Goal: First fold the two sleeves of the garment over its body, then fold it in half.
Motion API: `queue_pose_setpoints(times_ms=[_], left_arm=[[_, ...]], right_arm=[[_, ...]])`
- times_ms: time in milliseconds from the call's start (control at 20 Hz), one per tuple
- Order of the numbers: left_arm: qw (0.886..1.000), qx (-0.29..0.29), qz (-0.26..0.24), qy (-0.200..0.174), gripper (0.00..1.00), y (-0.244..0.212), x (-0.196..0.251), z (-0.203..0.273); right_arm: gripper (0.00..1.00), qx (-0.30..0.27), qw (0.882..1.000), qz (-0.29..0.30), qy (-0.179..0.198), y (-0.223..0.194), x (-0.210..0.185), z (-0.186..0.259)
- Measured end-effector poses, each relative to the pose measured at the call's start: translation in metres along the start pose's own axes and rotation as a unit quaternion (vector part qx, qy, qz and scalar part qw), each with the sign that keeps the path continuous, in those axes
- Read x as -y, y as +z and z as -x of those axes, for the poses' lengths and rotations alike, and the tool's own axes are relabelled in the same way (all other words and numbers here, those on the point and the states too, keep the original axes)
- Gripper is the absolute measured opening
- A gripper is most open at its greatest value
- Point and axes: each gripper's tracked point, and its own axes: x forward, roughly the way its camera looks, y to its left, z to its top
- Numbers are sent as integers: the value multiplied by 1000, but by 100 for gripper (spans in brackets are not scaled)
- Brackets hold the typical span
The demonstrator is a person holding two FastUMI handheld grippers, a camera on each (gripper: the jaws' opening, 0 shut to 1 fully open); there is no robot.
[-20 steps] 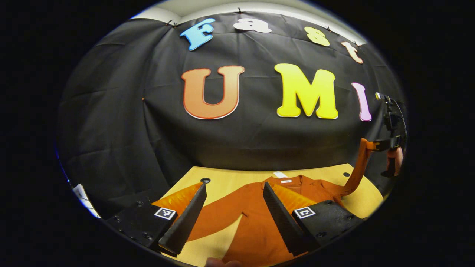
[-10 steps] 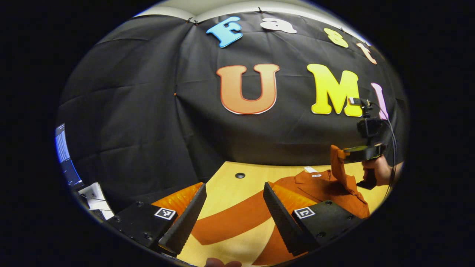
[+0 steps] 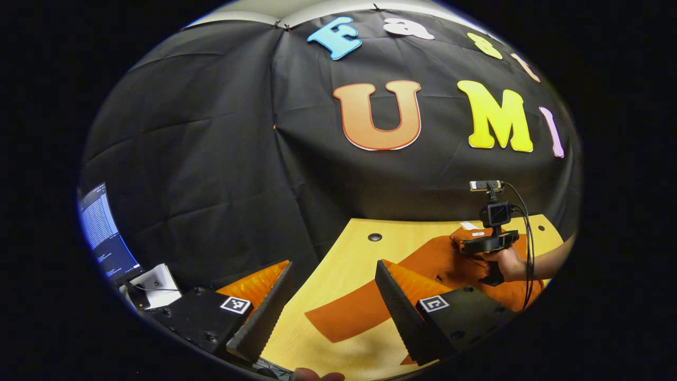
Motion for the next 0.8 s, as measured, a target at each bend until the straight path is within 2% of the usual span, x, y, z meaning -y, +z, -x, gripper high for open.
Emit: queue_pose_setpoints(times_ms=[150,200,300,450,550,600,750,800], left_arm=[[1000,-4,11,5,100,-7,-4,-4],[1000,-6,13,6,100,-10,-5,-5],[1000,-8,17,8,100,-14,-5,-6],[1000,-5,27,8,99,-14,-5,-7],[999,-4,34,8,100,-17,-4,-9],[999,-4,37,8,100,-20,-3,-11],[999,-9,43,14,100,-36,-6,-18],[999,-12,46,17,100,-45,-8,-21]], right_arm=[[5,-13,997,-44,69,-4,-23,0],[19,-8,996,-46,72,-4,-22,1],[29,7,995,-49,85,6,-24,6],[81,27,994,-48,90,18,-26,27],[77,35,995,-42,87,22,-19,44],[82,37,995,-37,89,22,-16,53],[81,66,993,-3,95,37,-3,104],[77,78,992,3,102,45,0,121]])
